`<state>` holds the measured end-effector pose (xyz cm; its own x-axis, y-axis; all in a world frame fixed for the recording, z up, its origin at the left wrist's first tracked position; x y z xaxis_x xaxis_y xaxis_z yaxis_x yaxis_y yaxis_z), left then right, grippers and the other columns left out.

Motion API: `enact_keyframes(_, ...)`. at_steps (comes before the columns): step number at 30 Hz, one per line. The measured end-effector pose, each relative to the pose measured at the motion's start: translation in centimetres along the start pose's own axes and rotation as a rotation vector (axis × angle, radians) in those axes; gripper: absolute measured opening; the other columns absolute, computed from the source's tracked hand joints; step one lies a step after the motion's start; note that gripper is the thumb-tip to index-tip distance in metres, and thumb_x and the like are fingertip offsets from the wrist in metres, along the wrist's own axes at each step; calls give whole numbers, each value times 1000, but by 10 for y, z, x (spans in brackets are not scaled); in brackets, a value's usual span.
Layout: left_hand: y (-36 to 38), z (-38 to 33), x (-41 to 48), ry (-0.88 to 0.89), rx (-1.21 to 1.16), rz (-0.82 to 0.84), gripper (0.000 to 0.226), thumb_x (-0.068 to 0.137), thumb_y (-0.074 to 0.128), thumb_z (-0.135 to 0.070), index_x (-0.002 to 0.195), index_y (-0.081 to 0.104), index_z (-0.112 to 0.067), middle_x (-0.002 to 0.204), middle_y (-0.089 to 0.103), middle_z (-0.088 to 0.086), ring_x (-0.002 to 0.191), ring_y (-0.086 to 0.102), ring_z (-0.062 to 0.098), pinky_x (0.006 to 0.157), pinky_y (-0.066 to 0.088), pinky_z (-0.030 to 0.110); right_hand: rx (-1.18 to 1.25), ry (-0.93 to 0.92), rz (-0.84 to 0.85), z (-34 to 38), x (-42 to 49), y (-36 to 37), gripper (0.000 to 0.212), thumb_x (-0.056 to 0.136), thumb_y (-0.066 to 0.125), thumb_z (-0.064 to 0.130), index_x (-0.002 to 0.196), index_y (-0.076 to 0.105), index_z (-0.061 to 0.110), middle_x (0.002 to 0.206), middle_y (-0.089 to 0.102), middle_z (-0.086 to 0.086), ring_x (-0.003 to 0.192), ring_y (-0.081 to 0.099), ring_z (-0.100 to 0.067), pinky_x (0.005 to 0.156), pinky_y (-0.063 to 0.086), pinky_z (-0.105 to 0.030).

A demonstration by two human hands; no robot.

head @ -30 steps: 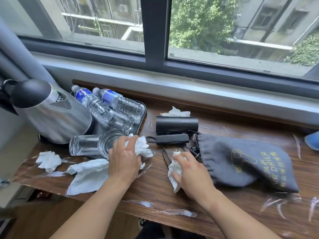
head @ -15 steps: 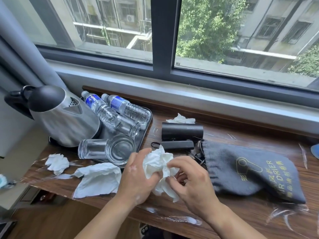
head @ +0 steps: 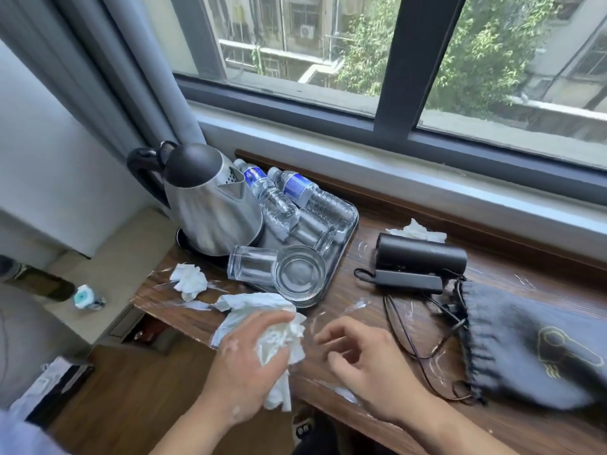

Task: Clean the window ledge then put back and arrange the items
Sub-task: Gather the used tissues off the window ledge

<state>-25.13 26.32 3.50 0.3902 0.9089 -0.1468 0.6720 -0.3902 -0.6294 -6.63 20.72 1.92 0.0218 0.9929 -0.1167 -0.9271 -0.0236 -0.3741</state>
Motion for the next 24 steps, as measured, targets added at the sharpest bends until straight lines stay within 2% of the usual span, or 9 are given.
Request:
enact_keyframes(1,-15,12,-5,-46,-13,-49,42,84,72,-22,110,62,-54,121,56,-42,117,52,-15,94,35,4,-137,-50,-40,3,9,5,28,81,58,17,104,67,30,98,72,15,92,67,-4,75,53,-20)
enact_keyframes(3,-41,36,-15,-148,-36,-138,52,85,74,-13,113,60,-54,115,60,-41,113,54,-12,90,38,9,-415,-183,-33,13,30,26,41,79,59,27,120,63,32,116,67,14,105,62,-6,88,54,-27)
enact_keyframes(6,-68,61,-23,-239,-20,-184,60,86,73,-8,117,53,-56,118,54,-38,109,54,-4,87,39,15,-715,-352,94,19,60,71,66,78,68,28,141,47,29,141,54,5,122,52,-21,100,49,-38)
enact_keyframes(8,-80,74,-23,-268,6,-173,66,86,71,-7,120,48,-59,126,50,-35,115,47,-2,95,34,20,-823,-377,176,17,75,96,74,78,68,33,145,40,31,148,47,2,126,47,-24,101,47,-42)
enact_keyframes(10,-89,88,-17,-289,50,-144,69,86,69,-8,124,46,-61,141,44,-24,125,41,0,102,32,25,-883,-382,201,13,82,112,74,75,70,37,143,40,33,145,48,2,125,46,-26,95,47,-42)
enact_keyframes(13,-98,103,2,-359,98,-67,71,88,67,-11,142,44,-52,165,21,-12,146,33,14,111,32,34,-932,-373,147,8,86,118,68,69,72,34,133,49,34,139,52,-1,119,50,-26,87,50,-40)
enact_keyframes(16,-99,107,27,-365,120,4,72,89,67,-11,147,44,-46,170,6,-6,153,24,22,117,30,36,-969,-389,45,6,89,115,53,68,72,31,119,60,30,130,57,-3,110,55,-25,79,51,-37)
enact_keyframes(20,-93,112,52,-388,173,93,71,88,67,-15,152,43,-33,171,4,-1,154,23,22,116,29,30,-978,-434,18,5,92,111,36,79,67,26,114,64,27,116,61,8,101,56,-19,77,48,-33)
enact_keyframes(24,-88,118,63,-386,181,86,68,89,67,-15,153,43,-22,169,14,-3,151,28,20,113,29,26,-910,-426,14,12,91,103,35,77,70,26,112,66,28,112,64,13,100,57,-16,79,48,-32)
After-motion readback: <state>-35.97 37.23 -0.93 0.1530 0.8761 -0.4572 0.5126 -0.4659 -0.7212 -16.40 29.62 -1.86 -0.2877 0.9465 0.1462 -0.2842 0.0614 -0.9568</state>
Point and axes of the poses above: each hand's wrist, its own x-axis towards the middle knuckle, its own y-axis out of the palm, z = x × y, the point moved 6 cm from there along x, towards the middle knuckle
